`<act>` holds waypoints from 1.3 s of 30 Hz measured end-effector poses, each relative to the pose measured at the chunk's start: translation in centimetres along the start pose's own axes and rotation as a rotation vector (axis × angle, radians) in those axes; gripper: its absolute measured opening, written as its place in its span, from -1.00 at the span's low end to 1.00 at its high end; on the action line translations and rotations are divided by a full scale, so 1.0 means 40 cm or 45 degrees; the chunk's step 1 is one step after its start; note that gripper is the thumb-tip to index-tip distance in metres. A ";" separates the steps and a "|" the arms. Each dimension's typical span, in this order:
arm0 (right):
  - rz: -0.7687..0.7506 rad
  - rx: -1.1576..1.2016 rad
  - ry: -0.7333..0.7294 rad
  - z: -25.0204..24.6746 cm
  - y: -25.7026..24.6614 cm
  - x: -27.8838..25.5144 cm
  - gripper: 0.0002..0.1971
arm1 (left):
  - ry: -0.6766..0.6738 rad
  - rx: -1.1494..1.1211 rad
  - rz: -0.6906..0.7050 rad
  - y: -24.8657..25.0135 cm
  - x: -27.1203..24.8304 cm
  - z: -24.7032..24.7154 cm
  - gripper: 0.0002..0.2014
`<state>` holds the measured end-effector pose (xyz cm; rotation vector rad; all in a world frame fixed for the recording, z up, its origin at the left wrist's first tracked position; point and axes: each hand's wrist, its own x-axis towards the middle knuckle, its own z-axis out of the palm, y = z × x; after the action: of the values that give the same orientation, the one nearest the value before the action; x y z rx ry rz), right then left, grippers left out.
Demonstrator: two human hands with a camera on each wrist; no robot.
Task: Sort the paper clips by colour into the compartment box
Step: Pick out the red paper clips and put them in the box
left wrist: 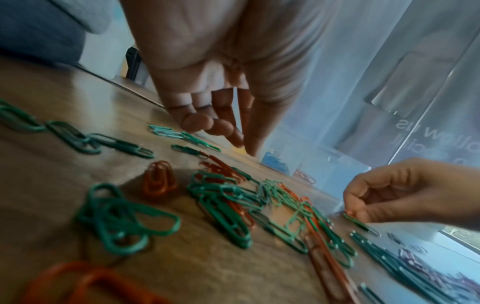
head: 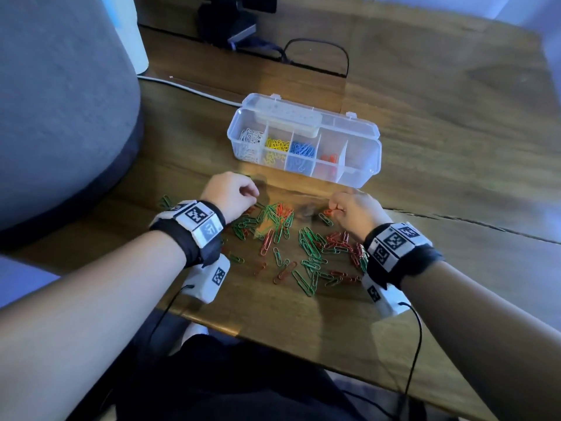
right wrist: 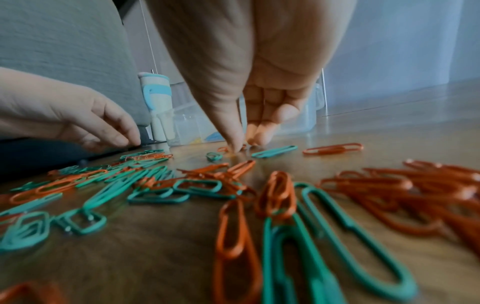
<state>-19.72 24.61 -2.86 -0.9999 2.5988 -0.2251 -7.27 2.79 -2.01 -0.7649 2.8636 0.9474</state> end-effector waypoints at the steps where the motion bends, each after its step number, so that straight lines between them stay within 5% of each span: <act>1: 0.001 -0.004 0.007 0.000 -0.001 0.001 -0.87 | -0.009 0.014 0.011 0.005 -0.001 0.007 -0.91; 6: 0.115 0.243 -0.004 -0.016 -0.023 0.006 -0.88 | -0.085 0.071 0.044 0.047 -0.001 0.047 -0.89; 13: 0.383 1.836 -0.019 -0.033 -0.070 -0.009 -0.74 | -0.119 0.131 0.042 0.060 0.006 0.051 -0.91; 19: 0.521 2.126 -0.266 -0.014 -0.084 0.007 -0.75 | -0.068 -0.011 0.027 0.017 0.001 0.034 -0.93; 22: 0.571 1.887 -0.197 0.005 -0.099 0.025 -0.88 | 0.008 -0.087 -0.017 0.001 0.011 0.022 -0.93; 26: 0.172 0.883 -0.022 0.018 -0.136 0.037 -0.92 | 0.015 -0.012 0.002 -0.004 0.015 0.020 -0.92; 30: -0.120 0.186 -0.120 0.015 -0.157 0.050 -0.81 | -0.129 0.186 0.044 0.014 0.020 0.036 -0.93; 34: -0.080 -0.009 -0.161 0.014 -0.157 0.058 -0.85 | -0.188 0.262 0.072 0.036 0.032 0.036 -0.95; 39: 0.051 0.111 -0.241 -0.002 -0.136 0.072 -0.91 | -0.112 -0.132 0.013 0.042 0.045 0.010 -0.96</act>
<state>-18.38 18.64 -2.07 -0.8925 2.4141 -0.2206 -9.69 3.38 -1.71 -0.6982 2.7644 1.1096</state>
